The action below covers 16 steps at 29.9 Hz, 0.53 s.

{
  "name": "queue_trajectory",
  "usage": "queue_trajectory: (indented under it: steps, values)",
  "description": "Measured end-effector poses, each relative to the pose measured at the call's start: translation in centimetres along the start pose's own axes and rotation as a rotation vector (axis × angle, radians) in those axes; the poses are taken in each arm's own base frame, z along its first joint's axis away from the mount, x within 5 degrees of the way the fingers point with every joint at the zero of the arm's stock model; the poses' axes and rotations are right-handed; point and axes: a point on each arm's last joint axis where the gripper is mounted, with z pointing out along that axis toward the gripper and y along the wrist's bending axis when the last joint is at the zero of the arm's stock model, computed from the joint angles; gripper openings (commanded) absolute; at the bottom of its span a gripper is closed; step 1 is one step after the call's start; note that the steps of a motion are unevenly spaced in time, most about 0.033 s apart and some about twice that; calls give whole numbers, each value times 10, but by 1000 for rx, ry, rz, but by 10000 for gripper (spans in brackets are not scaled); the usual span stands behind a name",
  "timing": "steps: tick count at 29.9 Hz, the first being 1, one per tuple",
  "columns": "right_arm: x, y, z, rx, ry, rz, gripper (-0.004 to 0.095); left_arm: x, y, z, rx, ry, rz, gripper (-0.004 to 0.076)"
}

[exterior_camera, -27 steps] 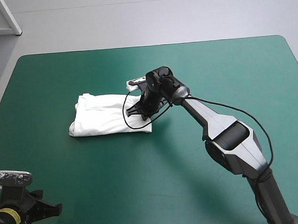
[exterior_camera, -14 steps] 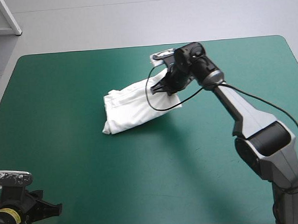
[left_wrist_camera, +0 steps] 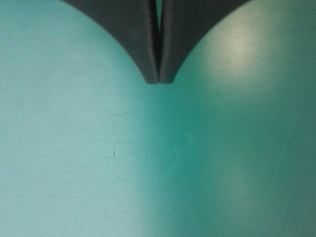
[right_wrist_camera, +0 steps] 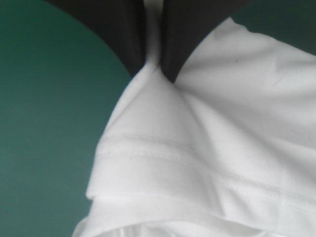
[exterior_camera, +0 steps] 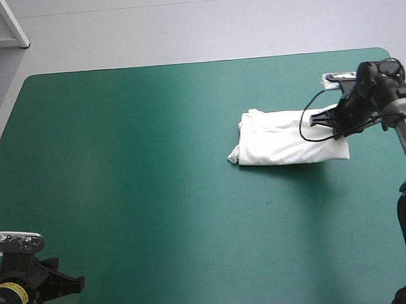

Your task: Fold the cloth

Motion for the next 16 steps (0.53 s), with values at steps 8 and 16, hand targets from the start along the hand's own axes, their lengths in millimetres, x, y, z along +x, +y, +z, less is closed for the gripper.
queue_trajectory:
  steps: [8, 16]
  values:
    - [12, -32, 15, -22, 33, 68, 127, 0, 0, 0, 0, 0, 0, -10]
    - [12, -31, 15, -41, 31, 101, 863, 0, 0, 0, 0, 0, 0, -10]
